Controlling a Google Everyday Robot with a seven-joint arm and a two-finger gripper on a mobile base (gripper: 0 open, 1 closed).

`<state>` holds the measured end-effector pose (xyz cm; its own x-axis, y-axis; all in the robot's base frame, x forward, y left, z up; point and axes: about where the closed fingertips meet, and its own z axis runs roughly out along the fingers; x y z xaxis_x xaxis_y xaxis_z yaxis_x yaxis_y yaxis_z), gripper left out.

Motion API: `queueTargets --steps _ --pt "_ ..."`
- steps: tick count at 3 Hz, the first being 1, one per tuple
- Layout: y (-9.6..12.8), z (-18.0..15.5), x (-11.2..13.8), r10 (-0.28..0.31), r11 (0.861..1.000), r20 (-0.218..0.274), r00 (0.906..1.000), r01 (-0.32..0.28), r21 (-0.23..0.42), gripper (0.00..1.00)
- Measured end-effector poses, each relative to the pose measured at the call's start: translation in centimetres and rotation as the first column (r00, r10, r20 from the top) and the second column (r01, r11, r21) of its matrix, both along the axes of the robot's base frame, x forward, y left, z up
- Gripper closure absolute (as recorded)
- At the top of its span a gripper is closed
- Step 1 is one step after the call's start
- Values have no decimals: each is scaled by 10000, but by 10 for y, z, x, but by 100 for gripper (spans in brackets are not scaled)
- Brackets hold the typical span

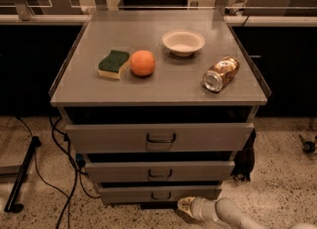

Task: Close bottom drawer

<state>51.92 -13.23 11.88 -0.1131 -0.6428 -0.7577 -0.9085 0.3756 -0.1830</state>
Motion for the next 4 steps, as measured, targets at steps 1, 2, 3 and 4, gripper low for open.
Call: queueTargets --steps 1,2,3,4 --pt "-16 6 -42 343 9989 -1060 9938 -306 363 100" --pt "-27 23 -101 1254 9884 -2714 9543 -966 1169 98" --pt "-23 24 -106 1438 9852 -2770 9501 -1111 1303 74" --pt "-23 24 -106 1438 9852 -2770 9500 -1111 1303 51"
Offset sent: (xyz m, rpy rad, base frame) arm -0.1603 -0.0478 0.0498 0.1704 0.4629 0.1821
